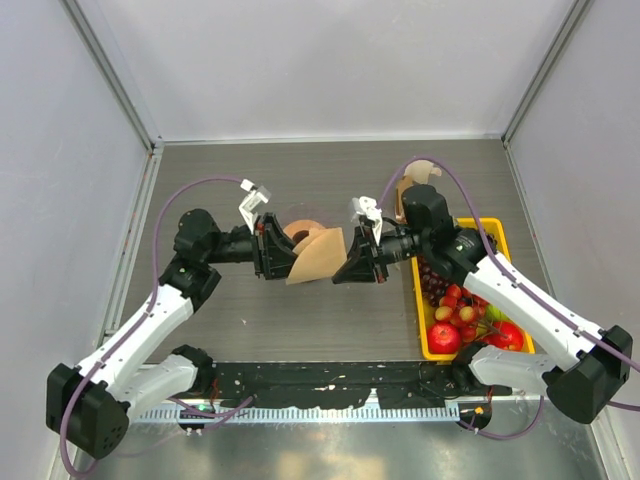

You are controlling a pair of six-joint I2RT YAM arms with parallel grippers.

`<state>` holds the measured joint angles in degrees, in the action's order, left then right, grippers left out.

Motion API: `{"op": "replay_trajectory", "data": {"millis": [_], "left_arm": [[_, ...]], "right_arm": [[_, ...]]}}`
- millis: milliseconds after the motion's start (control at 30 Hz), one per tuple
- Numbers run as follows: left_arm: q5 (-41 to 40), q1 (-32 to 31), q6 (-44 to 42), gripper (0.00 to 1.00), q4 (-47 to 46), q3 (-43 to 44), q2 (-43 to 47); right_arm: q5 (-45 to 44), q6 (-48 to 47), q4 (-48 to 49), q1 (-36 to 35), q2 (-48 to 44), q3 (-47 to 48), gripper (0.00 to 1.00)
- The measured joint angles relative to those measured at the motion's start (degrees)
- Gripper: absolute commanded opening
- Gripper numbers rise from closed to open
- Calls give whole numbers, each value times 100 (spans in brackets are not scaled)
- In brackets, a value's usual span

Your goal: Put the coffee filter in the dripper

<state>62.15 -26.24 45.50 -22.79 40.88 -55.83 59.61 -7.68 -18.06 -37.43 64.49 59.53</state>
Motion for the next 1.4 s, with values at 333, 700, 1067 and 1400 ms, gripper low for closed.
{"op": "replay_trajectory", "data": {"millis": [333, 700, 1067, 1400], "left_arm": [[-11, -216, -1513, 46, 1969, 625, 39], [-208, -577, -2721, 46, 3311, 1126, 20], [-520, -815, -3620, 48, 4330, 1436, -192], [-509, -815, -3397, 47, 4175, 1161, -260]], "right_arm": [[-59, -599, -887, -470, 334, 66, 5], [-142, -859, -1290, -708, 566, 103, 5], [-146, -879, -1421, -787, 730, 116, 5], [-151, -938, -1440, -789, 726, 363, 5]]}}
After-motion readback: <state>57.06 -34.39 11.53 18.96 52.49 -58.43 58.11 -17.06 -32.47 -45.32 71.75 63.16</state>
